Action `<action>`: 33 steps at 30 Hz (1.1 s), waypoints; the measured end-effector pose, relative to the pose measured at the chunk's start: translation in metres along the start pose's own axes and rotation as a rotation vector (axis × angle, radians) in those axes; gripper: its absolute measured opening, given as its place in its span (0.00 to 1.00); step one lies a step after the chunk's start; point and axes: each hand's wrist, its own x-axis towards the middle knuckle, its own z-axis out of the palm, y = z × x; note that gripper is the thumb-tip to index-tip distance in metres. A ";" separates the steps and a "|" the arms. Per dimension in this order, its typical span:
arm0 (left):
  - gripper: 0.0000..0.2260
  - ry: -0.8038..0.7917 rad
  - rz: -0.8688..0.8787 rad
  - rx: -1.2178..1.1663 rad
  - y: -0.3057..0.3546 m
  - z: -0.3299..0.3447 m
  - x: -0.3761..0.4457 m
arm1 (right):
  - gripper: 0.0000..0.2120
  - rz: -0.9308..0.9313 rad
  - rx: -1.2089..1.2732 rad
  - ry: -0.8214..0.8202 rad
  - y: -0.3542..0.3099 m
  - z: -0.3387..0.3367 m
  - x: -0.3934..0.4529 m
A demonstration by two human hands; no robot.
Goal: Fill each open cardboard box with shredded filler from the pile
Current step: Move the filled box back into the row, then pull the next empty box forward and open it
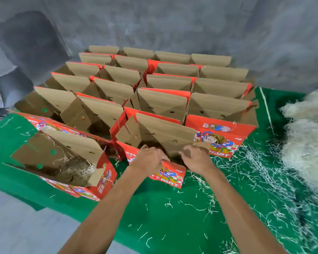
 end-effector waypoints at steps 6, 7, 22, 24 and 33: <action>0.16 0.028 0.087 0.029 0.080 0.013 0.002 | 0.26 0.102 -0.108 0.065 0.056 -0.028 -0.019; 0.17 0.026 0.102 0.039 0.096 0.015 0.004 | 0.27 0.126 -0.124 0.077 0.069 -0.034 -0.025; 0.18 0.084 0.225 0.103 0.345 0.070 0.037 | 0.28 0.204 -0.149 0.308 0.284 -0.140 -0.119; 0.17 0.084 0.248 0.120 0.361 0.083 0.041 | 0.29 0.218 -0.157 0.317 0.302 -0.144 -0.125; 0.38 0.057 0.328 0.052 0.367 0.096 0.053 | 0.25 0.297 -0.028 0.292 0.330 -0.139 -0.130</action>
